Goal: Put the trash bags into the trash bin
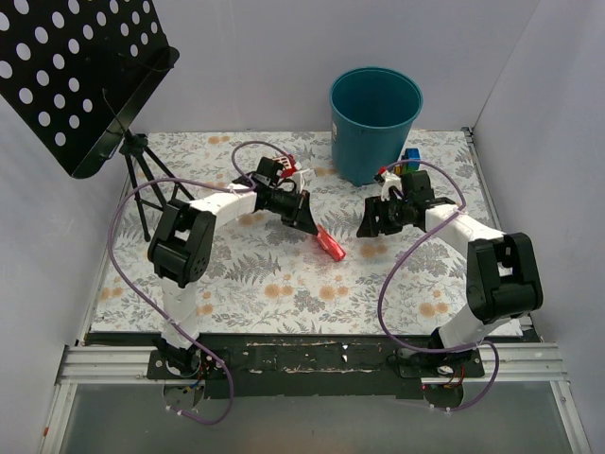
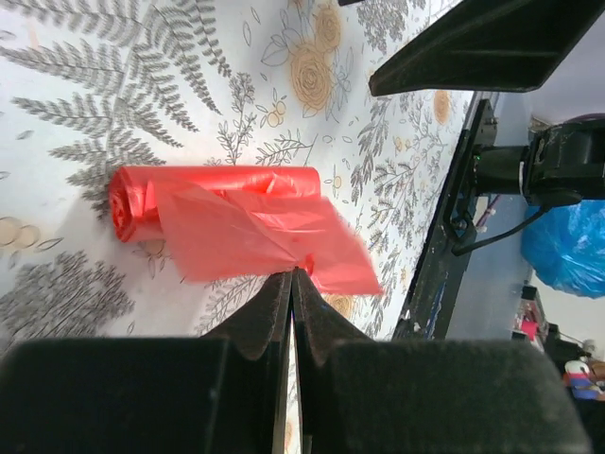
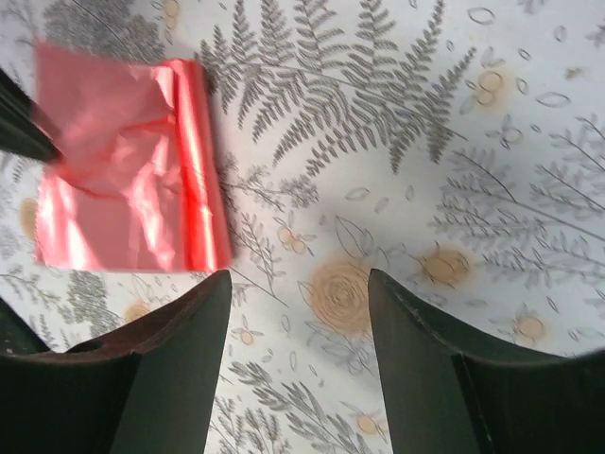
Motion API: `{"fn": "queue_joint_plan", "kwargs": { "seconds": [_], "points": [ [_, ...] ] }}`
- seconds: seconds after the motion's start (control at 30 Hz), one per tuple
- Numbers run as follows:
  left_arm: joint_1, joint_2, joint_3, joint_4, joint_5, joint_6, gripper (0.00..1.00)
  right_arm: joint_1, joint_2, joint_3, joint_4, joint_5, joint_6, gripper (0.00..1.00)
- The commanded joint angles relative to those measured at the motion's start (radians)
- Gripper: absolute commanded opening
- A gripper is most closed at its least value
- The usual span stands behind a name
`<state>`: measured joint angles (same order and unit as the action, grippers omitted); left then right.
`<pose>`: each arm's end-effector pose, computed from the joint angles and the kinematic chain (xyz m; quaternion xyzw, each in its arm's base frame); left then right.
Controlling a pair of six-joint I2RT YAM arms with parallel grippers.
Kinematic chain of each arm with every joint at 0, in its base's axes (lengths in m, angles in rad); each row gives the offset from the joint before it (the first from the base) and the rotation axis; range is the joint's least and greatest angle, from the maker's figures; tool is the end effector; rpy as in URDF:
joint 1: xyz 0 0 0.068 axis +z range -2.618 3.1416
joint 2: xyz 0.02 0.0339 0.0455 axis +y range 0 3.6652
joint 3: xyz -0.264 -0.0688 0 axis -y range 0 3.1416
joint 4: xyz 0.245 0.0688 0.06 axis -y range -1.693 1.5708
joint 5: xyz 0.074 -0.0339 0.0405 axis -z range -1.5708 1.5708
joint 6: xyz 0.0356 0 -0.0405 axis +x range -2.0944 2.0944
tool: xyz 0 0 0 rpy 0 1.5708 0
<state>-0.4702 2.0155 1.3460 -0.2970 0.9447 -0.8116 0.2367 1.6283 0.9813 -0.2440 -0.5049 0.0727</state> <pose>0.3585 -0.2146 0.1688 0.0110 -0.8608 0.5066 0.0473 0.3196 0.0948 0.1955 -0.1578 0.9030 0.2824 0.2827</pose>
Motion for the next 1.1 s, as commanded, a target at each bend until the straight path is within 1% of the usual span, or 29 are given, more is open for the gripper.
{"fn": "queue_joint_plan", "kwargs": {
  "seconds": [0.0, 0.03, 0.07, 0.13, 0.17, 0.37, 0.43, 0.5, 0.57, 0.67, 0.77, 0.9, 1.0, 1.07],
  "points": [
    [0.027, -0.152, 0.125, -0.373, -0.122, 0.215, 0.0, -0.002, -0.071, -0.055, -0.032, 0.137, -0.113, 0.67],
    [0.027, -0.176, 0.139, -0.427, -0.148, 0.248, 0.0, -0.002, -0.068, -0.059, -0.023, 0.126, -0.106, 0.7],
    [0.027, -0.198, 0.151, -0.464, -0.165, 0.267, 0.0, -0.002, -0.065, -0.059, -0.02, 0.109, -0.099, 0.75],
    [0.027, -0.248, 0.171, -0.52, -0.222, 0.276, 0.0, -0.002, -0.055, -0.046, -0.014, 0.069, -0.082, 0.84],
    [0.027, -0.27, 0.18, -0.534, -0.251, 0.278, 0.0, 0.0, -0.047, -0.035, -0.009, 0.053, -0.08, 0.86],
    [0.027, -0.356, 0.286, -0.611, -0.378, 0.373, 0.0, 0.024, 0.021, 0.052, 0.018, 0.002, -0.016, 0.88],
    [0.027, -0.36, 0.327, -0.643, -0.453, 0.355, 0.0, 0.042, 0.057, 0.077, 0.022, 0.002, 0.005, 0.88],
    [0.027, -0.366, 0.384, -0.694, -0.503, 0.347, 0.0, 0.075, 0.087, 0.109, 0.02, 0.052, 0.015, 0.88],
    [0.027, -0.389, 0.418, -0.731, -0.527, 0.374, 0.0, 0.107, 0.116, 0.144, 0.017, 0.083, 0.015, 0.88],
    [0.027, -0.437, 0.462, -0.774, -0.589, 0.442, 0.0, 0.148, 0.156, 0.197, 0.022, 0.089, 0.029, 0.88],
    [0.027, -0.458, 0.502, -0.844, -0.656, 0.509, 0.0, 0.184, 0.192, 0.229, 0.022, 0.144, 0.053, 0.89],
    [0.027, -0.509, 0.446, -0.904, -0.765, 0.574, 0.0, 0.219, 0.237, 0.26, -0.011, 0.25, 0.067, 0.9],
    [0.027, -0.549, 0.389, -0.926, -0.843, 0.626, 0.0, 0.234, 0.26, 0.267, -0.021, 0.275, 0.073, 0.89],
    [0.027, -0.566, 0.366, -0.948, -0.892, 0.661, 0.0, 0.251, 0.274, 0.269, -0.032, 0.317, 0.07, 0.89]
  ]
}}
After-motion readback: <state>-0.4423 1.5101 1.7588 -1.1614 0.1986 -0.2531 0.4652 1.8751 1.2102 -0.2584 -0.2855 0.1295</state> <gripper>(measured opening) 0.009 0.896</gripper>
